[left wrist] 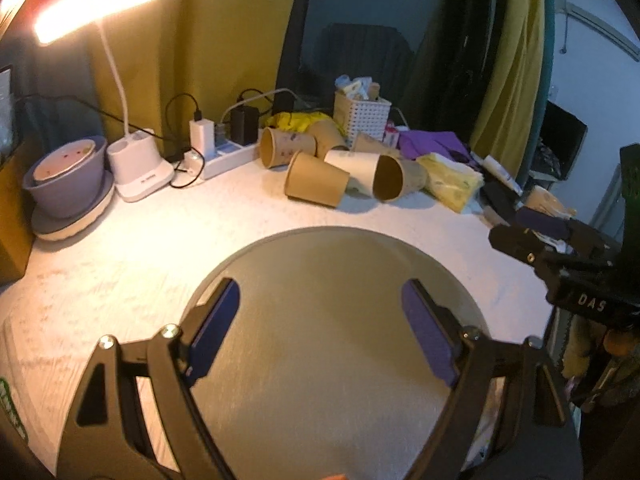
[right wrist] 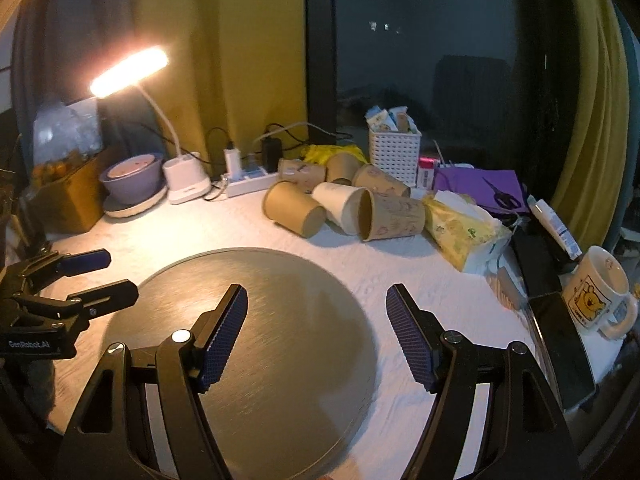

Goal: Flip cup upright
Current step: 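Move the left gripper toward the tan paper cups lying on their sides, then close the left gripper on a plain tan paper cup and lift it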

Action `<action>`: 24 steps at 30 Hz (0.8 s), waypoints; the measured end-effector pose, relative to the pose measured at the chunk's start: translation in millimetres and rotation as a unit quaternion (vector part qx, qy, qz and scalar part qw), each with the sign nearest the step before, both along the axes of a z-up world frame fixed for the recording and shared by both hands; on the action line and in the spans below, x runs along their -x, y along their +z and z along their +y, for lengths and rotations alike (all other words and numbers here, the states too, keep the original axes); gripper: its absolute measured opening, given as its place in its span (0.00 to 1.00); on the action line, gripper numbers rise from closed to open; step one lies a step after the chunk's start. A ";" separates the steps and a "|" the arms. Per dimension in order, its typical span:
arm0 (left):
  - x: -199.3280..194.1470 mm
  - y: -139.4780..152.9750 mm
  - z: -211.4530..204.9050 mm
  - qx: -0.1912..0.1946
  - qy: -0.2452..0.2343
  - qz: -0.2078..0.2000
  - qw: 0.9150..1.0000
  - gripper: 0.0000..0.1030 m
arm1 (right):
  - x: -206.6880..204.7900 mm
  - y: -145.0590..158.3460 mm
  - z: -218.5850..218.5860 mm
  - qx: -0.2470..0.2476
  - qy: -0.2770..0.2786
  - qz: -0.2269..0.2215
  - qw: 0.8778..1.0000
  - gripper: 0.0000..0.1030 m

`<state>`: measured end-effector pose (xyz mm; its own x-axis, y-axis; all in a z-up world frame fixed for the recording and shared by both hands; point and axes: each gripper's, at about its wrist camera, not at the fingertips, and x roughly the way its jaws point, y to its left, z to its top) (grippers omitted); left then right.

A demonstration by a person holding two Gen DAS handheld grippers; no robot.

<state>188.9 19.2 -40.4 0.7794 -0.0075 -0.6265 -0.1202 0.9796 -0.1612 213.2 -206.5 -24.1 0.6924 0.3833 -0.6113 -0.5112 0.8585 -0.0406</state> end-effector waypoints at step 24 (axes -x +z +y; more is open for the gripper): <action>-168.0 -27.1 21.9 0.090 0.041 0.064 0.993 0.82 | -137.7 -17.5 24.8 0.011 0.028 0.005 1.000 0.73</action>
